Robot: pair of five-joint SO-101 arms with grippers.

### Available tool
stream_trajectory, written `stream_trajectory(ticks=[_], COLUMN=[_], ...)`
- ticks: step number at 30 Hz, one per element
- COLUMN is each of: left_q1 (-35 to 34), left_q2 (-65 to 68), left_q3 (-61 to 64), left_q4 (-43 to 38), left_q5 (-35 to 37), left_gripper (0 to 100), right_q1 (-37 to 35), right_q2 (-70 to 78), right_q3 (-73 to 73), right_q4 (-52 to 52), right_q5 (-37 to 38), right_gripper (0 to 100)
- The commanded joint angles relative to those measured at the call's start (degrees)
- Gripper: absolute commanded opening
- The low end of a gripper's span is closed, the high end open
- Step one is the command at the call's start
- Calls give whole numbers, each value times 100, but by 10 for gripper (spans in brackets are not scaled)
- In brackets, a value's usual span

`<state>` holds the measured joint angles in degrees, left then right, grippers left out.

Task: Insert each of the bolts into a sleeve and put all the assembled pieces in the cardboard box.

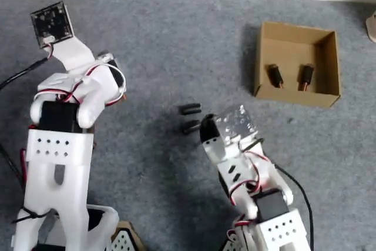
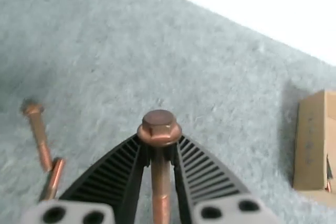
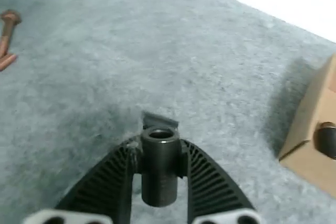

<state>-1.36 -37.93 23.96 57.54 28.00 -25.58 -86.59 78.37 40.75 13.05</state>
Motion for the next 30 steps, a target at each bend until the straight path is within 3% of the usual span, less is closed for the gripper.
stream_trajectory(ticks=[1,11,20,30], left_q1=[180,1042,1771,2352], left_q2=[-242,-277,-277,-497], left_q3=[163,769,901,2440], left_q4=[-633,-1073,-1292,-3156], left_q5=[9,879,1160,1169], left_gripper=[3,3,4,4], right_q1=[-154,-347,-347,-347], right_q2=[-549,-1868,-1851,-1851], right_q3=[84,1024,1165,1165], right_q4=[-198,-198,-198,-198], right_q5=[79,404,633,633], right_gripper=[5,5,5,5])
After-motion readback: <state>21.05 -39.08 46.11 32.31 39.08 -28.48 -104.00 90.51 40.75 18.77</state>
